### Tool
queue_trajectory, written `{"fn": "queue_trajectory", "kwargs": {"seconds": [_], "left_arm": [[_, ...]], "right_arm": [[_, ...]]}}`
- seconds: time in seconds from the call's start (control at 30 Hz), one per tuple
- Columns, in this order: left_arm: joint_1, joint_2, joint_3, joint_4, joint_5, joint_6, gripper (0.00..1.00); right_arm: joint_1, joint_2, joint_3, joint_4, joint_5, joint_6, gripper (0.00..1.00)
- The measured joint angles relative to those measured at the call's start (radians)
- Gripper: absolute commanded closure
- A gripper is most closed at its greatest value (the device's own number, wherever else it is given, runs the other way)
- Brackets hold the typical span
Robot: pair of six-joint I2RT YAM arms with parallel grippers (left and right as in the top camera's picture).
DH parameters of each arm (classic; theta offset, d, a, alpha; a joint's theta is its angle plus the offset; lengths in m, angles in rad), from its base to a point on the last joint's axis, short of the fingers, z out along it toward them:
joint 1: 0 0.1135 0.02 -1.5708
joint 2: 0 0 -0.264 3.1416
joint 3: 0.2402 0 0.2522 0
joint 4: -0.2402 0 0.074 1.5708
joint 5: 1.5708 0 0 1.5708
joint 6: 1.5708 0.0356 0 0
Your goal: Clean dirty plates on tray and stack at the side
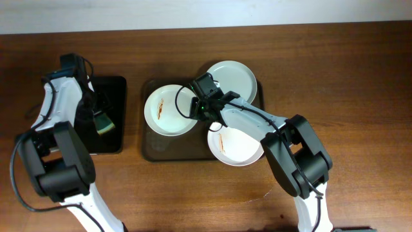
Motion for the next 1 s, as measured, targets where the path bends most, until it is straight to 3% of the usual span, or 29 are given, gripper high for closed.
{"fn": "queue_trajectory", "kwargs": {"seconds": [0.13,0.2,0.23,0.27,0.57,0.8,1.0], "left_arm": [[0.000,0.059,0.000,0.007,0.009,-0.014,0.59],[0.000,0.061,0.000,0.007,0.005,-0.014,0.69],[0.000,0.065,0.000,0.007,0.001,-0.016,0.79],[0.000,0.074,0.002,0.008,-0.003,-0.017,0.99],[0.000,0.080,0.045,-0.096,-0.002,0.007,0.99],[-0.029,-0.082,0.109,-0.175,0.142,0.217,0.99],[-0.169,-0.089,0.106,-0.114,0.246,0.332,0.99]], "right_arm": [[0.000,0.000,0.000,0.000,0.000,0.000,0.96],[0.000,0.000,0.000,0.000,0.000,0.000,0.96],[0.000,0.000,0.000,0.000,0.000,-0.001,0.96],[0.000,0.000,0.000,0.000,0.000,0.000,0.96],[0.000,0.000,0.000,0.000,0.000,0.000,0.96],[0.000,0.000,0.000,0.001,-0.003,0.000,0.96],[0.000,0.000,0.000,0.001,-0.003,0.000,0.96]]}}
